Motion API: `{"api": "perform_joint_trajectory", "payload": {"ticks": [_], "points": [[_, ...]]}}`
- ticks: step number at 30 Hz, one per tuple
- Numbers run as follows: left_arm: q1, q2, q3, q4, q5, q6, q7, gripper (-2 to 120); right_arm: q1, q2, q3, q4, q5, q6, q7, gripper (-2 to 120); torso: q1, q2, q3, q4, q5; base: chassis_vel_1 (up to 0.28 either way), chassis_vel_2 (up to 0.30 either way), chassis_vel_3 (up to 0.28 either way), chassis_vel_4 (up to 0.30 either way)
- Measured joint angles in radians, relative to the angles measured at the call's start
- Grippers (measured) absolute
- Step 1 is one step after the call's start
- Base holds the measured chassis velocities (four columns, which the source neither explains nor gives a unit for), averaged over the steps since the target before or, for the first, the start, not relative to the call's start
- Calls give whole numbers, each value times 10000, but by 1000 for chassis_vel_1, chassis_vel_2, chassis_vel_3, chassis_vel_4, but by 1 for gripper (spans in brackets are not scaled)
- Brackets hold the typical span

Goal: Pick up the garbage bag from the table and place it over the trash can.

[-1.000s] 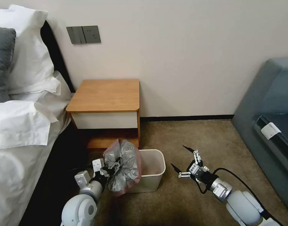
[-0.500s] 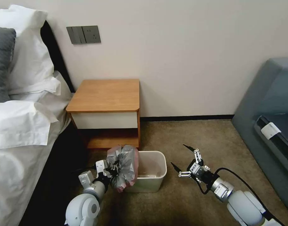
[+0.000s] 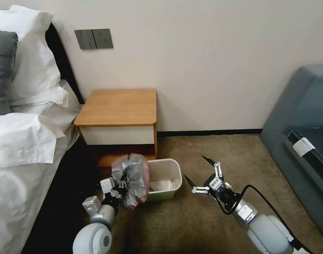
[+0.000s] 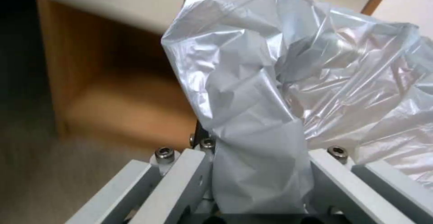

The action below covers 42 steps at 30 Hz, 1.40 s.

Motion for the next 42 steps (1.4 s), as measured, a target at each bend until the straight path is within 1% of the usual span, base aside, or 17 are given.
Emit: {"api": "perform_joint_trajectory", "payload": {"ticks": [3, 4, 7, 8, 10, 12, 13, 16, 17, 19, 25, 33, 37, 39, 40, 41, 42], "points": [[150, -5, -8, -185, 391, -1016, 363, 9, 176, 45, -891, 1247, 1989, -1251, 697, 100, 0, 0, 0, 0, 0, 0, 0, 0, 0], [150, -5, -8, -185, 391, -1016, 363, 9, 176, 45, -891, 1247, 1989, -1251, 697, 100, 0, 0, 0, 0, 0, 0, 0, 0, 0], [241, -6, -27, -220, 744, -1805, 916, 9, 555, 60, -1564, 2237, 4018, -2662, 1264, 100, 0, 0, 0, -1, -1, 0, 0, 0, 0], [241, -6, -27, -220, 744, -1805, 916, 9, 555, 60, -1564, 2237, 4018, -2662, 1264, 100, 0, 0, 0, -1, -1, 0, 0, 0, 0], [263, -31, -30, -219, 909, -2195, 1179, 9, 968, 59, -1980, 2550, 5130, -3372, 1615, 100, 0, 0, 0, 0, -1, 0, 0, 0, 0], [268, -65, -23, -205, 1006, -2397, 1331, 9, 1406, 83, -2387, 2641, 5974, -3855, 2048, 100, 0, 0, 0, 0, 1, 0, 0, 0, 0], [268, -65, -23, -205, 1006, -2397, 1331, 9, 1406, 83, -2387, 2641, 5974, -3855, 2048, 100, 0, 0, 0, 0, 1, 0, 0, 0, 0], [291, -139, -6, -196, 1192, -2599, 1480, 9, 2250, 208, -2933, 2441, 6738, -4524, 2877, 100, 0, 0, 0, 1, 1, 0, 0, 0, 0], [291, -139, -6, -196, 1192, -2599, 1480, 9, 2250, 208, -2933, 2441, 6738, -4524, 2877, 100, 0, 0, 0, 1, 1, 0, 0, 0, 0], [330, -166, 1, -216, 1218, -2682, 1552, 9, 2743, 299, -3169, 2019, 6971, -4781, 3283, 100, 0, 0, 1, 0, 2, 0, 0, 0, 0], [402, -191, -38, -231, 1127, -3004, 1863, 9, 3651, 517, -3459, 1065, 7448, -5001, 3547, 100, 0, 0, 0, 0, 1, 0, 0, 0, 0], [470, -231, -137, -319, 819, -3156, 2363, 9, 4287, 843, -3770, 477, 7841, -5153, 3768, 99, -1, 0, 1, 0, 1, 0, 0, 0, 0], [487, -232, -193, -324, 792, -3172, 2445, 9, 4355, 883, -3851, 405, 7818, -5153, 3752, 91, -1, 0, 1, -1, 1, 0, 0, 0, 0], [486, -223, -240, -324, 756, -3180, 2464, 9, 4396, 906, -3898, 380, 7716, -5151, 3676, 79, 0, 0, 0, 0, 1, 0, 0, 0, 0], [486, -223, -240, -324, 756, -3180, 2464, 9, 4396, 906, -3898, 380, 7716, -5151, 3676, 79, 0, 0, 0, 0, 1, 0, 0, 0, 0], [481, -221, -252, -324, 735, -3183, 2464, 9, 4412, 909, -3922, 364, 7657, -5143, 3620, 72, -1, 0, 0, 0, 1, 0, 0, 0, 0], [479, -221, -251, -323, 730, -3183, 2464, 9, 4416, 911, -3929, 355, 7634, -5138, 3606, 71, 0, 0, 0, 0, 1, 0, 0, 0, 0]]}}
